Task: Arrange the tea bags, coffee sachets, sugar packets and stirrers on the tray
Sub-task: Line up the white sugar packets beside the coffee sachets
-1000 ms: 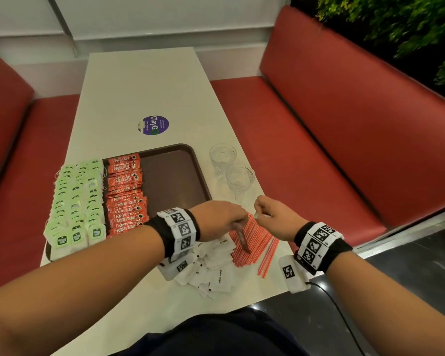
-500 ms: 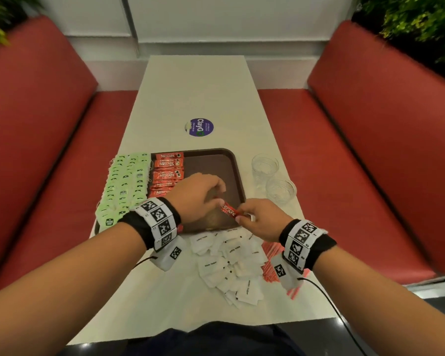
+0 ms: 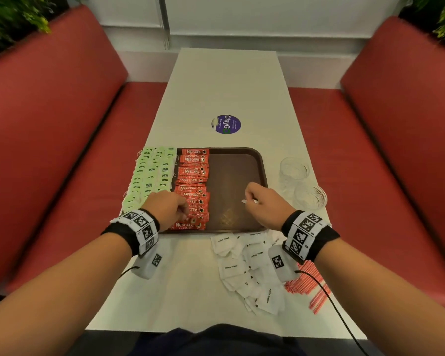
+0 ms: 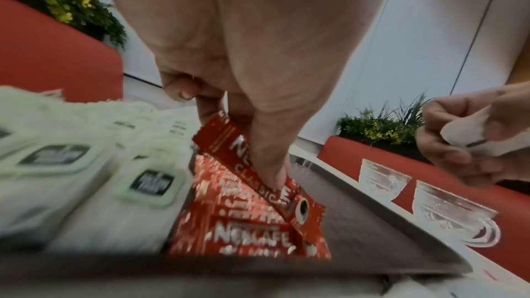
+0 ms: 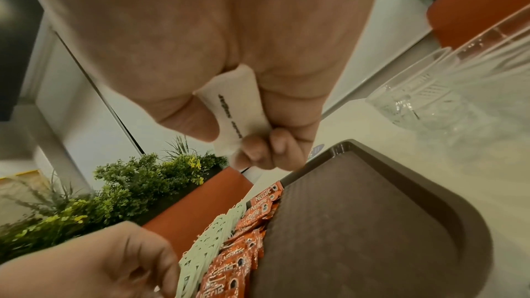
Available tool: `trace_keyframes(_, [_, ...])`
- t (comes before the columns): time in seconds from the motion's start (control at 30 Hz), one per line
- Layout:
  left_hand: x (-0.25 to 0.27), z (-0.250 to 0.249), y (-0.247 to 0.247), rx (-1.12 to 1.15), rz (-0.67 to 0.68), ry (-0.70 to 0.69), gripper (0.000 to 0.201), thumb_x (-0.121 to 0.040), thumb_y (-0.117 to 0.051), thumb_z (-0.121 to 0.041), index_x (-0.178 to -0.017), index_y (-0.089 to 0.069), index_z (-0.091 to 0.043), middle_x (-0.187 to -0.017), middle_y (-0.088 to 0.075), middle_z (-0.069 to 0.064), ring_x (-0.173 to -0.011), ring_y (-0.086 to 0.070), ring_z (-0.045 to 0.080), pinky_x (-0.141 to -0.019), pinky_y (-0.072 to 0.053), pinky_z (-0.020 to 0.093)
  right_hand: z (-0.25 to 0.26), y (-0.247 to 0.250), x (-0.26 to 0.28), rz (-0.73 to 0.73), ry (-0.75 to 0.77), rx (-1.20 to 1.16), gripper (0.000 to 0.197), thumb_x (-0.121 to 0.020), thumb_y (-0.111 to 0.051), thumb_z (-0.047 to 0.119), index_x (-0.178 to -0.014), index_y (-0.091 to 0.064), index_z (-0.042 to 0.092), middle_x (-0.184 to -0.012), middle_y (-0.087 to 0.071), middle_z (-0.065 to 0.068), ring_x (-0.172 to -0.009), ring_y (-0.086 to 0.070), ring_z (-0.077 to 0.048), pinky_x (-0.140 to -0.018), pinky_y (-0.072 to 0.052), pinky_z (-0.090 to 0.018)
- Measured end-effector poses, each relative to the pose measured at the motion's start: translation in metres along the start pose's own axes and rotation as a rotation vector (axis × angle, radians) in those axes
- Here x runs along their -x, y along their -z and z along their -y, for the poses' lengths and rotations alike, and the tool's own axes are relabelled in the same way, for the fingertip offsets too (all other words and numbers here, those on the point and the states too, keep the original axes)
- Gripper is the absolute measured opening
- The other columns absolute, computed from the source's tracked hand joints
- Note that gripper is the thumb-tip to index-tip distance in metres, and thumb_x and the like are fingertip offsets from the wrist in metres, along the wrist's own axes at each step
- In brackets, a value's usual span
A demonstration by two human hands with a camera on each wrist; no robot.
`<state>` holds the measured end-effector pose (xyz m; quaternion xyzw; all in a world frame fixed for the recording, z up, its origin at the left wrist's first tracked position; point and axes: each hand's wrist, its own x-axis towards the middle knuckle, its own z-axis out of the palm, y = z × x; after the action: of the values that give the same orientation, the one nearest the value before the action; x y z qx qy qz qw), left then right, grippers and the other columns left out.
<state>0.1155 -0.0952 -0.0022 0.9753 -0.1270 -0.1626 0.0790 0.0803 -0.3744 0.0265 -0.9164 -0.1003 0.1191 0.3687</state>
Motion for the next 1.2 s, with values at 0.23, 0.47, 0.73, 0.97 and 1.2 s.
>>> trace_keyframes(0.23, [0.001, 0.008, -0.025, 0.022, -0.004, -0.006, 0.006, -0.082, -0.075, -0.040, -0.085, -0.072, -0.035, -0.078, -0.066, -0.017, -0.081, -0.060, 0.007, -0.086, -0.049, 0.031, -0.004, -0.002, -0.005, -0.034, -0.044, -0.036, 0.009, -0.093, -0.052, 0.018, -0.088, -0.056, 0.012, -0.080, -0.067, -0.012, -0.075, -0.063, -0.030, -0.066, -0.052, -0.039])
trace_keyframes(0.47, [-0.005, -0.006, -0.028, -0.148, -0.078, -0.129, 0.021, -0.087, -0.064, -0.052, -0.101, -0.068, -0.037, -0.097, -0.063, -0.013, -0.098, -0.055, 0.015, -0.085, -0.044, 0.034, -0.016, -0.005, -0.010, -0.026, -0.014, 0.027, 0.005, -0.095, -0.059, 0.021, -0.100, -0.060, 0.019, -0.088, -0.065, 0.002, -0.080, -0.060, -0.013, -0.070, -0.048, -0.028])
trace_keyframes(0.73, [0.006, -0.065, -0.046, -0.306, 0.062, -0.593, 0.037, -0.096, -0.059, -0.028, -0.131, -0.057, -0.037, -0.121, -0.057, -0.003, -0.103, -0.053, 0.020, -0.089, -0.044, 0.038, -0.023, -0.005, -0.005, -0.001, -0.046, -0.062, 0.017, -0.095, -0.060, 0.031, -0.083, -0.048, 0.031, -0.088, -0.069, -0.003, -0.080, -0.069, -0.022, -0.067, -0.059, -0.040])
trace_keyframes(0.97, [-0.005, -0.086, -0.040, -0.498, 0.170, -0.662, 0.067, -0.092, -0.065, -0.033, -0.151, -0.033, -0.032, -0.133, -0.040, 0.007, -0.114, -0.049, 0.026, -0.092, -0.040, 0.039, -0.027, -0.006, 0.002, 0.006, -0.032, -0.111, 0.016, -0.094, -0.056, 0.033, -0.082, -0.046, 0.035, -0.087, -0.070, -0.006, -0.078, -0.070, -0.026, -0.071, -0.058, -0.051])
trace_keyframes(1.2, [-0.011, -0.088, -0.030, -0.489, 0.177, -0.706, 0.030, -0.089, -0.066, -0.044, -0.115, -0.063, -0.029, -0.124, -0.047, 0.000, -0.112, -0.048, 0.023, -0.087, -0.037, 0.036, -0.030, -0.004, 0.001, 0.050, -0.057, -0.220, 0.021, -0.095, -0.043, 0.007, -0.081, -0.037, 0.021, -0.088, -0.072, -0.004, -0.074, -0.071, -0.025, -0.068, -0.059, -0.038])
